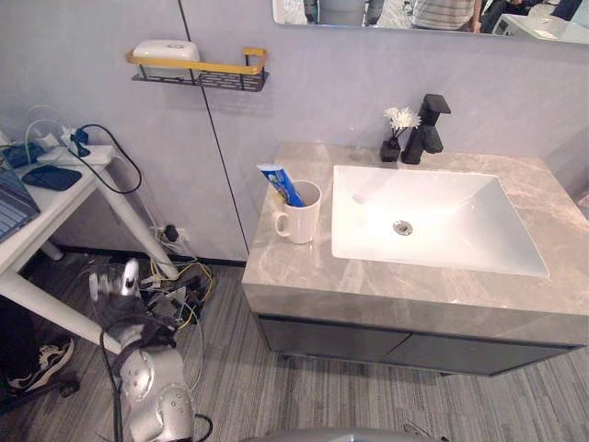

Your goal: Organize washtable

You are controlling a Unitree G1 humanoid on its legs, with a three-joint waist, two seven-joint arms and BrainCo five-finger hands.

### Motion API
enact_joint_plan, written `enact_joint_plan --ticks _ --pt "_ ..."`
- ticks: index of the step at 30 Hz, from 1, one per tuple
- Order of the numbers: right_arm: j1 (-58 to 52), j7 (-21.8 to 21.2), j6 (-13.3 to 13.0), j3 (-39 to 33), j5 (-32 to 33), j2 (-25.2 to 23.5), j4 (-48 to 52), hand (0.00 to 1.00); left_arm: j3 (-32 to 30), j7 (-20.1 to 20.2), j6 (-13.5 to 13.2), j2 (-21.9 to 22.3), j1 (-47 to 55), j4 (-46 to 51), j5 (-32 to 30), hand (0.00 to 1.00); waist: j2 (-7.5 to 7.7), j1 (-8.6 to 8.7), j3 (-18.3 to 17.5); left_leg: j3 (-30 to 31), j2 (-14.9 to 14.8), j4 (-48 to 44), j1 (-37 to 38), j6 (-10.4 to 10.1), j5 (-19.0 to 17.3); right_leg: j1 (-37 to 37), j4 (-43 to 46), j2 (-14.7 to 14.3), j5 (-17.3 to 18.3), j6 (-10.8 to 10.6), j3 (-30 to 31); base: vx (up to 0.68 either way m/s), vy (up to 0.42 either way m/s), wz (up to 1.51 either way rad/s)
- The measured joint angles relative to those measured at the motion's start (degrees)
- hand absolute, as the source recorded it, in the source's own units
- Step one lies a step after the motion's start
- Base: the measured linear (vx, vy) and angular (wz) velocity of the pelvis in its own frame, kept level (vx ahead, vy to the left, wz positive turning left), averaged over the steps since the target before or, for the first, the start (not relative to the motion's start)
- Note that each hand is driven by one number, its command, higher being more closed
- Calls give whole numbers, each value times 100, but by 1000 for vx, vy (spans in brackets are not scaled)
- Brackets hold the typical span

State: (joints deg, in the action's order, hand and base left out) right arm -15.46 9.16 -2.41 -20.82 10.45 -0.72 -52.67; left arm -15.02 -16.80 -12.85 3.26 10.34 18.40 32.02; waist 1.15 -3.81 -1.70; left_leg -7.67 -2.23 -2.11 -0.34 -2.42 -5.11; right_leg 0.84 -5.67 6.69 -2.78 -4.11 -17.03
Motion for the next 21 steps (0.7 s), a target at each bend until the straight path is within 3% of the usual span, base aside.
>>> enact_joint_plan --ticks 5,8,13,14,21 --pt "-4 -97 -12 39 1 99 -225 0 1317 284 -158 -263 -184 1011 -437 0 -3 35 5 56 1 -52 -121 2 2 -84 -1 -3 -14 -15 -17 -35 -2 4" --pt "4 -156 5 41 0 213 -423 0 2101 575 -139 -420 -367 1109 -431 0 -36 79 6 56 5 -57 -178 1 1 -155 -1 0 -16 -18 -14 0 0 0" --pt "17 -177 3 51 0 256 -425 0 2805 876 -85 -626 -898 1098 -421 0 -89 189 -11 34 4 -95 -314 6 18 -268 30 -8 -42 -33 26 23 -8 -3" --pt "22 -177 2 59 -1 256 -425 0 2896 899 -82 -654 -1058 1097 -421 100 -88 195 -11 33 7 -96 -310 6 18 -267 35 -10 -42 -33 38 37 -10 -5" --pt "66 -167 -1 100 0 267 -425 0 3277 934 -47 -859 -1307 1082 -422 100 -63 219 -12 33 61 -91 -307 30 33 -278 33 35 -75 -53 66 -8 9 0"
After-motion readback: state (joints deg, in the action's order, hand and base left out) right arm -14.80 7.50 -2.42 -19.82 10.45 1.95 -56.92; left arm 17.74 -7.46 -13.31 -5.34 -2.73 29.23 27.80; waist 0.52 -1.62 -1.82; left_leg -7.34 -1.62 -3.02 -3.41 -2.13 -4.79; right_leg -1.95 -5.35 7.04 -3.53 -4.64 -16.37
